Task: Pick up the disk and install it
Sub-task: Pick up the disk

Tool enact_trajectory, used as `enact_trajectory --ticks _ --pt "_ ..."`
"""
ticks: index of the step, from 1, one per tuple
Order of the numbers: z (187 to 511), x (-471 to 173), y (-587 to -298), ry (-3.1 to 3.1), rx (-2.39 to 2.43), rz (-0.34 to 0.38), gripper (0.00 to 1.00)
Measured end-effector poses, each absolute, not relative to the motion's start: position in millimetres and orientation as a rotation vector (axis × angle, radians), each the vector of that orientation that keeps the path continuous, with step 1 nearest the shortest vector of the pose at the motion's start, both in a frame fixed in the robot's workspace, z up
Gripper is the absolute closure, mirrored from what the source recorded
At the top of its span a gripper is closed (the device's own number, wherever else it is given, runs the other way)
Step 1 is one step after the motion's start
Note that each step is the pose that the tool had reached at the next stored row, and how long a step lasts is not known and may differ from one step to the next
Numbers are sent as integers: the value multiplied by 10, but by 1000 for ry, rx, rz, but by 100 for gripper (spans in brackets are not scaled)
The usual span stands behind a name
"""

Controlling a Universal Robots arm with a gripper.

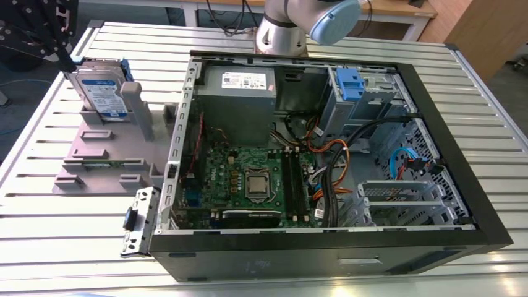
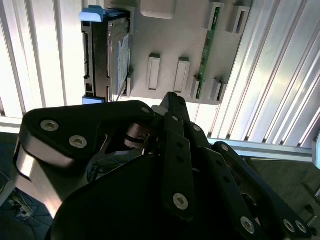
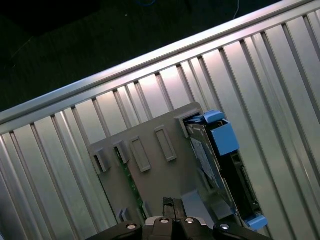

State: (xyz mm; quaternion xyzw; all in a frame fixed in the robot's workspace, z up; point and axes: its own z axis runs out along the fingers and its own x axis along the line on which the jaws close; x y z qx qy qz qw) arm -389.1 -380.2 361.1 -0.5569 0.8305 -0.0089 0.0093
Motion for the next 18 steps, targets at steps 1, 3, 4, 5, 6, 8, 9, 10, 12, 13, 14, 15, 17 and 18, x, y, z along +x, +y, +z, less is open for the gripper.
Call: enact_trajectory --ticks 1,3,4,5,6,8,9,10,12,13,14,15,17,18 --pt "3611 -3891 -3802 2593 -1740 -28 89" --pt "3611 -3890 -3802 2592 -1742 -28 89" --pt "3611 -3891 -3802 2591 -1743 -28 89" --pt "3611 -3891 -3802 2591 -1744 -28 89" --pt "3611 -3891 -3802 2590 -1745 -28 89" --pt "3611 -3891 -3802 2589 -1747 -28 89" --pt "3611 -3891 -3802 2588 -1747 -28 89" --pt "3611 -3891 -3802 2587 -1749 -28 89" --pt "3611 -3891 -3802 2586 -1751 -28 89" --pt "3611 -3891 -3802 2585 -1751 -28 89" --pt "3611 -3891 -3802 2585 -1752 -28 89" --pt "3611 -3890 -3802 2584 -1753 -28 89" --pt "3611 -3891 -3802 2583 -1755 -28 89" --pt "3611 -3891 -3802 2583 -1755 -28 89"
